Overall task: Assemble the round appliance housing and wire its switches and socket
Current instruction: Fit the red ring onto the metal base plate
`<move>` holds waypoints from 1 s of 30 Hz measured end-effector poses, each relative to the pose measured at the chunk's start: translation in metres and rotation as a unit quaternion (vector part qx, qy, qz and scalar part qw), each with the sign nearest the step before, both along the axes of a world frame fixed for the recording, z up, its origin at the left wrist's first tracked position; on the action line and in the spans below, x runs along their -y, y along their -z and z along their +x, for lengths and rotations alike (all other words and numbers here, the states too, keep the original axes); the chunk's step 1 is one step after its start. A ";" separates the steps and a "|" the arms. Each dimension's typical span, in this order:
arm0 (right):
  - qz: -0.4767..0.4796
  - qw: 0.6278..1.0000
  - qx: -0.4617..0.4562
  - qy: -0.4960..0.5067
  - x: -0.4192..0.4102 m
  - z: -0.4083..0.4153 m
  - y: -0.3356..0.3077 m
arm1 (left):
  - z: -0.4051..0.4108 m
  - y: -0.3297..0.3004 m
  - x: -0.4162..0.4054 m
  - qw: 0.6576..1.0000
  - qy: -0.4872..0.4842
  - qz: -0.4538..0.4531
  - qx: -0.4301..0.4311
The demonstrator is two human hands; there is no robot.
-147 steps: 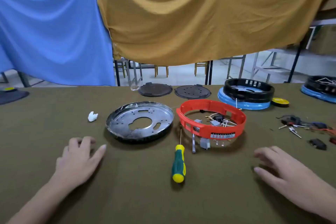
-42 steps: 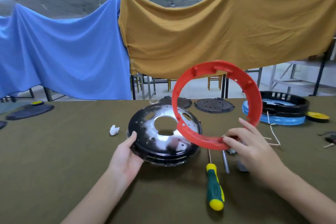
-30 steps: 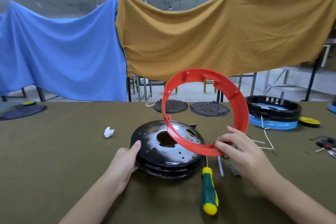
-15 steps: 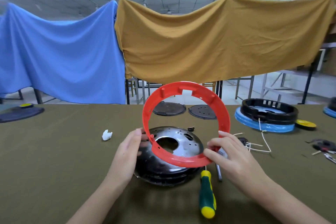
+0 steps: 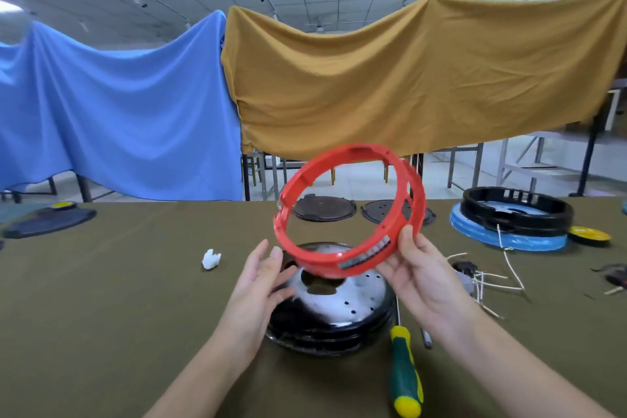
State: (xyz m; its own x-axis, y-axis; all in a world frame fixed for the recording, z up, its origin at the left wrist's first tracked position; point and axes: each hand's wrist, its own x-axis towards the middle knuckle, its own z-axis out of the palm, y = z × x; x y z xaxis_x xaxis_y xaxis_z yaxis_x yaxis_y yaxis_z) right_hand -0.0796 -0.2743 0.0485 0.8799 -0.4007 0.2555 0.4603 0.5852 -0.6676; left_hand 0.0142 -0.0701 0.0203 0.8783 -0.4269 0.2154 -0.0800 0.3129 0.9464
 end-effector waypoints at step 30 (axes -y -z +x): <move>-0.468 0.850 -0.197 0.140 0.033 -0.004 0.029 | 0.026 0.007 -0.026 0.966 -0.135 0.176 0.136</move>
